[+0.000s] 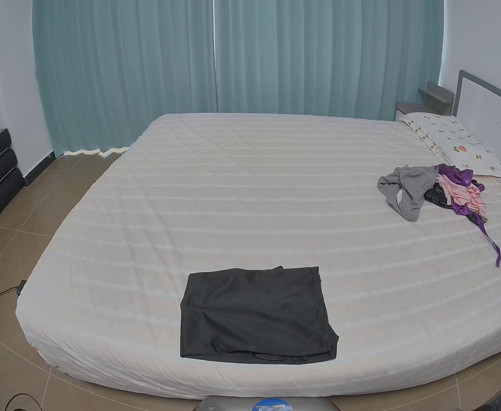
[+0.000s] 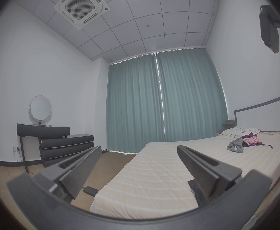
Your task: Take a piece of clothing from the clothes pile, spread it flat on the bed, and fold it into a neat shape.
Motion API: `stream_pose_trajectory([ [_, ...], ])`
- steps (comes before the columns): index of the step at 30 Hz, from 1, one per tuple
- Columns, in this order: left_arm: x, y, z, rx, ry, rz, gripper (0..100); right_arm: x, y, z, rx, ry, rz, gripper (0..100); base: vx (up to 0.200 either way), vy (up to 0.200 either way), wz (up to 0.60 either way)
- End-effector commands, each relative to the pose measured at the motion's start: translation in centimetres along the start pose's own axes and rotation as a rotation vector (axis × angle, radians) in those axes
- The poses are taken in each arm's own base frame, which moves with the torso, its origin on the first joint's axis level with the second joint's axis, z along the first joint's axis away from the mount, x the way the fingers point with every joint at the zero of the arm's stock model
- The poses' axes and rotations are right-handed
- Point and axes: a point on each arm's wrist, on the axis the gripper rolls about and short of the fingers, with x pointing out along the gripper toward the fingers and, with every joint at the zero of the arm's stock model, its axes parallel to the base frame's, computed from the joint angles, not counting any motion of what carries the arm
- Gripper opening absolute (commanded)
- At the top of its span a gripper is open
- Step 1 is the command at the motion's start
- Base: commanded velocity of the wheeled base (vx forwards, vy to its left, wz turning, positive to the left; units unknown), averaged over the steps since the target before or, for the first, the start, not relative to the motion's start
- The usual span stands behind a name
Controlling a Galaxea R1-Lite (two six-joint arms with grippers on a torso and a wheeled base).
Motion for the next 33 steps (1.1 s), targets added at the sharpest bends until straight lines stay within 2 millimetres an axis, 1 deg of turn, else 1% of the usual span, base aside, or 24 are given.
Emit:
stream_pose_trajectory([
  [1,0.0,-0.2,-1.8,0.018,0.004,-0.007,100,0.9,0.1,-1.2,-0.004,-0.065,-0.048,100,0.0,0.0,0.0],
  [3,0.4,-0.4,-2.9,0.022,-0.003,-0.007,100,1.8,0.2,-2.3,-0.023,-0.117,-0.071,100,0.0,0.0,0.0],
  [5,0.6,-0.5,-3.5,0.015,-0.051,-0.005,100,2.5,0.3,-3.2,-0.062,-0.179,-0.071,100,0.0,0.0,0.0],
  [8,0.8,-0.6,-4.3,0.027,-0.112,-0.018,100,2.3,0.2,-2.5,-0.069,-0.238,-0.072,100,0.0,0.0,0.0],
  [12,0.8,-0.9,-4.6,0.035,-0.085,-0.094,100,2.4,0.3,-3.0,-0.073,-0.201,-0.059,100,0.0,0.0,0.0],
  [15,0.8,-1.0,-5.2,0.043,-0.033,-0.125,100,2.5,0.3,-3.2,-0.077,-0.176,-0.046,100,0.0,0.0,0.0],
  [17,0.8,-1.1,-6.0,0.041,0.046,-0.154,100,2.6,0.4,-4.0,-0.083,-0.107,-0.038,100,0.0,0.0,0.0],
  [19,0.8,-1.1,-6.3,0.032,0.077,-0.158,100,2.6,0.4,-4.4,-0.085,-0.066,-0.032,100,0.0,0.0,0.0],
  [23,0.8,-1.1,-6.6,0.016,0.109,-0.162,100,2.6,0.5,-4.4,-0.078,-0.07,0.028,100,0.0,0.0,0.0],
  [26,0.6,-1.2,-7.5,0.02,0.192,-0.17,100,2.6,0.6,-4.4,-0.056,-0.056,0.048,100,0.0,0.0,0.0],
  [33,0.6,-1.3,-7.4,-0.013,0.186,-0.235,100,2.5,0.6,-4.5,-0.046,-0.018,0.039,100,0.0,0.0,0.0],
])
